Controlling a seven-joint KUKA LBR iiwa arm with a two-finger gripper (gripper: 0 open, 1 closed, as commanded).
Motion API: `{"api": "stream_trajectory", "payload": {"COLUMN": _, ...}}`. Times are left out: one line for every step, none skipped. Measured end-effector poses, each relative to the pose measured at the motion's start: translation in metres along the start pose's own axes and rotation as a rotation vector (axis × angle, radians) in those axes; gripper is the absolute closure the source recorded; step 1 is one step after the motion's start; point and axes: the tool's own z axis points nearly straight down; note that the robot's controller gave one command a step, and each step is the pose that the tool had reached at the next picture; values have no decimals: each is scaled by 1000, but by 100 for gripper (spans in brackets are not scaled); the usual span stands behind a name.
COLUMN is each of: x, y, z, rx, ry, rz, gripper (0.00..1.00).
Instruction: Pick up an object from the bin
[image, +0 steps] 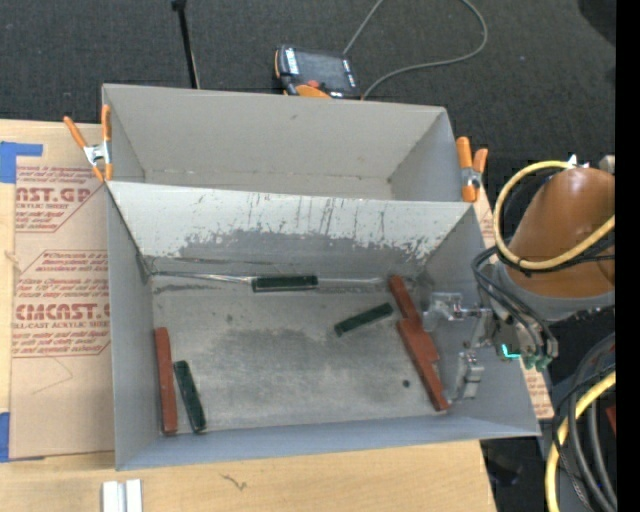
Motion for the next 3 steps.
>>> {"api": "stream_trajectory", "payload": {"x": -18, "y": -32, "z": 121, "rx": 0, "ry": -8, "rz": 175, "gripper": 0}}
{"api": "stream_trajectory", "payload": {"x": -22, "y": -46, "z": 88, "rx": 0, "ry": -9, "rz": 400, "gripper": 0}}
{"api": "stream_trajectory", "payload": {"x": -17, "y": -41, "z": 84, "rx": -3, "ry": -7, "rz": 696, "gripper": 0}}
